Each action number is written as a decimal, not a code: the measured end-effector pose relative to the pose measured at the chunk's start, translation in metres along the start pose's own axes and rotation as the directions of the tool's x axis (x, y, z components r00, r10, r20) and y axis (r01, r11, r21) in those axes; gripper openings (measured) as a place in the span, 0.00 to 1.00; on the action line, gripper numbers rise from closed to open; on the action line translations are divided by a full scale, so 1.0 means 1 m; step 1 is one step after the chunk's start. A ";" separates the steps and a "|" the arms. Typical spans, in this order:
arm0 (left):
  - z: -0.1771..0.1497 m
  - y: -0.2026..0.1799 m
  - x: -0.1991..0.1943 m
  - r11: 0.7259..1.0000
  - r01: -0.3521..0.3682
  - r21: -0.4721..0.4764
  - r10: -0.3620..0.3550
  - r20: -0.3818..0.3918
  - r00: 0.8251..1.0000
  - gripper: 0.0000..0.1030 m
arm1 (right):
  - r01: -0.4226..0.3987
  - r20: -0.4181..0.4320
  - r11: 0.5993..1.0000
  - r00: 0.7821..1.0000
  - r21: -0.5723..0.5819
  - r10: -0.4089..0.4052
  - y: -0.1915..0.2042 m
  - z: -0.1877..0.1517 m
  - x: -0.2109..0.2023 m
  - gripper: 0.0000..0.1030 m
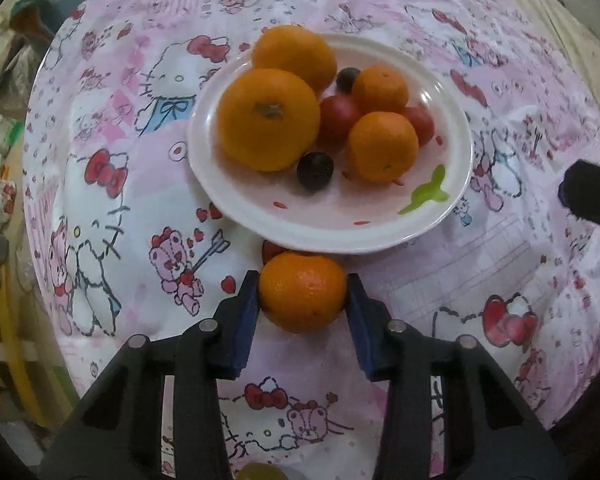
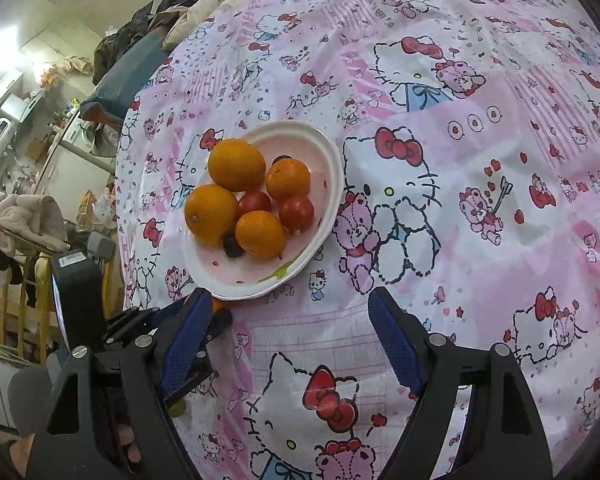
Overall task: Organize fruits
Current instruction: 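Grasp the last tangerine with the left tool and lift it, then grasp the green grape with the right tool while the left tool holds the tangerine, then carry the tangerine and green grape over the plate with both tools, then open both tools to drop the fruits on the plate and withdraw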
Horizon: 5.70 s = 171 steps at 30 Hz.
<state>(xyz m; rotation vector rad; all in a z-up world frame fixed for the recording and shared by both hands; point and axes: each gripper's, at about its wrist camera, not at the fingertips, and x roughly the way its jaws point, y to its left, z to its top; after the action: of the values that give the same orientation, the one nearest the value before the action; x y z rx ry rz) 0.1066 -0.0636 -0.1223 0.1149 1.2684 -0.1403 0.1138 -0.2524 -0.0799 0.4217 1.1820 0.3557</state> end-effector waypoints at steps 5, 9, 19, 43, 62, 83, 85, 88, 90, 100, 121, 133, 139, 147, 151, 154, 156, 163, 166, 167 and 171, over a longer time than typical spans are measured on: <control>-0.005 0.018 -0.017 0.998 0.026 -0.061 -0.024 0.033 0.999 0.36 | 0.003 0.006 1.000 1.000 -0.022 -0.002 0.007 -0.001 0.000 0.80; -0.011 0.038 -0.033 0.992 0.046 -0.117 -0.039 0.064 0.997 0.36 | 0.016 0.003 0.998 1.000 -0.059 -0.016 0.016 -0.004 0.004 0.80; -0.031 0.084 -0.076 0.979 0.049 -0.200 -0.022 0.136 0.991 0.36 | -0.055 -0.051 0.978 0.998 -0.199 0.046 0.052 -0.022 0.023 0.80; -0.044 0.112 -0.072 0.944 0.094 -0.316 -0.057 0.123 0.991 0.36 | -0.273 -0.361 0.755 0.931 -0.597 0.051 0.153 -0.127 0.103 0.34; -0.038 0.100 -0.062 0.946 0.059 -0.320 -0.023 0.114 0.993 0.36 | -0.277 -0.249 0.837 0.953 -0.473 0.175 0.114 -0.084 0.051 0.27; -0.014 0.040 -0.064 0.974 0.107 -0.199 -0.080 0.141 0.987 0.36 | -0.154 0.093 0.958 0.979 -0.240 0.181 0.036 -0.007 -0.047 0.27; -0.006 0.034 -0.067 0.976 0.116 -0.183 -0.091 0.143 0.986 0.36 | -0.148 0.108 0.964 0.979 -0.222 0.175 0.030 -0.001 -0.050 0.27; 0.006 0.028 -0.071 0.981 0.119 -0.154 -0.096 0.149 0.984 0.36 | -0.140 0.124 0.968 0.978 -0.208 0.168 0.025 0.009 -0.053 0.27; 0.014 0.025 -0.071 0.983 0.119 -0.138 -0.098 0.146 0.984 0.36 | -0.132 0.130 0.970 0.979 -0.203 0.160 0.022 0.016 -0.054 0.27; 0.044 0.017 -0.058 0.989 0.117 -0.088 -0.107 0.110 0.988 0.36 | -0.132 0.119 0.979 0.981 -0.154 0.151 0.007 0.049 -0.043 0.27; 0.045 0.010 0.000 0.986 0.153 -0.058 -0.150 0.051 0.987 0.37 | -0.084 -0.064 0.989 0.995 -0.125 0.077 0.004 0.073 0.051 0.28; 0.053 0.005 0.006 0.990 0.127 -0.065 -0.124 0.052 0.991 0.55 | -0.035 -0.076 0.996 0.997 -0.084 0.029 -0.007 0.072 0.063 0.30; 0.053 0.008 0.006 0.996 0.069 -0.064 -0.065 0.067 0.996 0.72 | -0.029 -0.080 0.996 0.997 -0.080 0.022 -0.008 0.071 0.065 0.31; 0.051 0.012 0.002 0.996 0.049 -0.079 -0.043 0.078 0.996 0.78 | -0.026 -0.045 0.992 0.999 -0.120 0.021 0.001 0.070 0.059 0.63; 0.050 0.012 -0.003 0.996 0.044 -0.072 -0.037 0.093 0.995 0.78 | 0.003 -0.017 0.985 1.000 -0.173 -0.006 0.013 0.070 0.053 0.63; 0.049 0.011 -0.008 0.997 0.041 -0.063 -0.034 0.108 0.994 0.78 | 0.016 0.005 0.978 1.000 -0.207 -0.015 0.020 0.070 0.047 0.63; 0.048 0.013 -0.014 0.997 0.034 -0.065 -0.025 0.129 0.991 0.78 | 0.026 0.024 0.975 0.999 -0.219 -0.021 0.023 0.069 0.041 0.63; 0.039 0.027 -0.053 0.993 0.020 -0.118 0.012 0.260 0.966 0.78 | 0.028 0.085 0.975 0.996 -0.222 -0.009 0.028 0.066 0.013 0.65; 0.036 0.036 -0.074 0.989 0.015 -0.145 0.032 0.317 0.948 0.78 | 0.020 0.113 0.976 0.994 -0.218 0.005 0.033 0.061 -0.002 0.73; 0.036 0.039 -0.079 0.988 0.017 -0.151 0.034 0.331 0.943 0.78 | 0.013 0.123 0.977 0.992 -0.214 0.014 0.035 0.058 -0.010 0.77; 0.030 0.049 -0.108 0.985 0.011 -0.170 0.058 0.395 0.917 0.78 | -0.015 0.152 0.979 0.987 -0.203 0.047 0.040 0.046 -0.031 0.86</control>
<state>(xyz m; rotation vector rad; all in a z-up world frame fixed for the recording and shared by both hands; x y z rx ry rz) 0.1116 -0.0156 -0.0101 -0.0450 0.8639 -0.0304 0.1450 -0.2386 -0.0204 0.2864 0.9764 0.4568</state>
